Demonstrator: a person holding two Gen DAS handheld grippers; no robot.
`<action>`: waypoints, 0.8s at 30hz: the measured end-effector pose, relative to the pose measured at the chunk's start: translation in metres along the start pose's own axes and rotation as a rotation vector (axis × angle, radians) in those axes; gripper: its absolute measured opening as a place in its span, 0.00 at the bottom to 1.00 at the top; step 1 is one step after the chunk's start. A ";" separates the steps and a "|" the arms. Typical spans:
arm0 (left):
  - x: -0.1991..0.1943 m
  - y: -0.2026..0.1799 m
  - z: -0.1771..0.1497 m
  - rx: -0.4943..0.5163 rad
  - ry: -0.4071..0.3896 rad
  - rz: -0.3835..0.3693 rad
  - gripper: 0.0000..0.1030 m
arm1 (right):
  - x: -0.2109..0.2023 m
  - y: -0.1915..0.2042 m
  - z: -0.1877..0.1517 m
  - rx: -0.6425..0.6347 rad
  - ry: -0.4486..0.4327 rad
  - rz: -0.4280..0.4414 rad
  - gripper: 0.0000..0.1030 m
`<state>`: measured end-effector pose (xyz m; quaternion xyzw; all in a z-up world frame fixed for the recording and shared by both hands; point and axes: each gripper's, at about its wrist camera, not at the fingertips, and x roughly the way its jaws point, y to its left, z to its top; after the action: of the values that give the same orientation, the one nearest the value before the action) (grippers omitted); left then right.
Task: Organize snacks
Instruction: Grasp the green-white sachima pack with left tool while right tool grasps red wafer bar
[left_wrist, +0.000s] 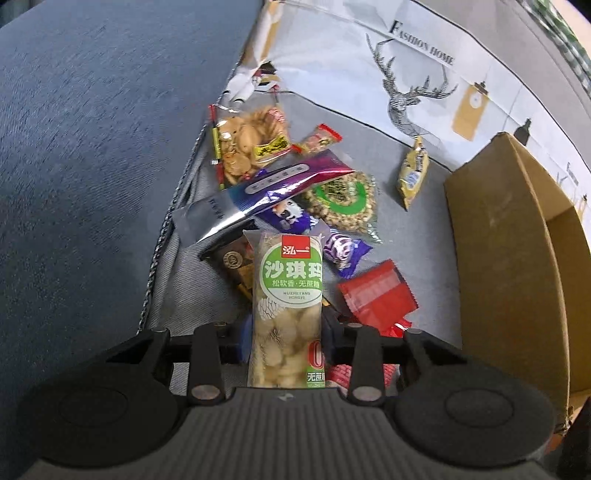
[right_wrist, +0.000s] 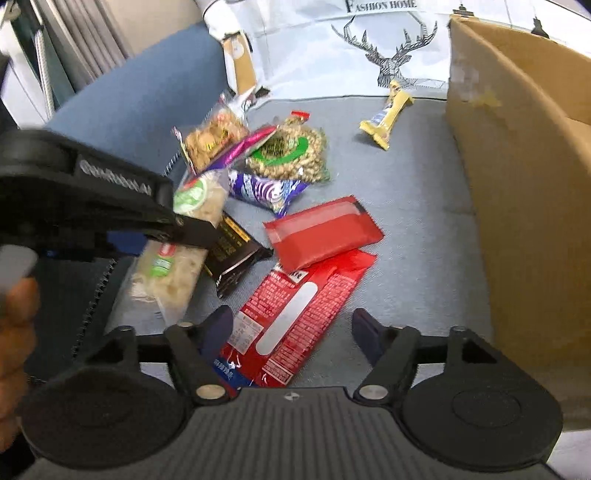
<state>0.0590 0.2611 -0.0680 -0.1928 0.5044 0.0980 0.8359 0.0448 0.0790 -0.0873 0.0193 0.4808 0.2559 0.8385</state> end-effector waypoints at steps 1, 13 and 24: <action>0.002 0.001 0.000 -0.002 0.003 0.008 0.39 | 0.004 0.002 -0.001 -0.005 0.010 -0.008 0.74; 0.012 -0.014 -0.003 0.085 0.036 -0.009 0.39 | 0.003 0.011 -0.007 -0.212 0.026 -0.110 0.49; 0.024 -0.034 -0.017 0.198 0.120 -0.011 0.41 | -0.015 -0.020 -0.015 -0.218 0.097 -0.096 0.51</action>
<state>0.0694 0.2224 -0.0888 -0.1176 0.5596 0.0315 0.8198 0.0351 0.0515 -0.0893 -0.1074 0.4902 0.2667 0.8228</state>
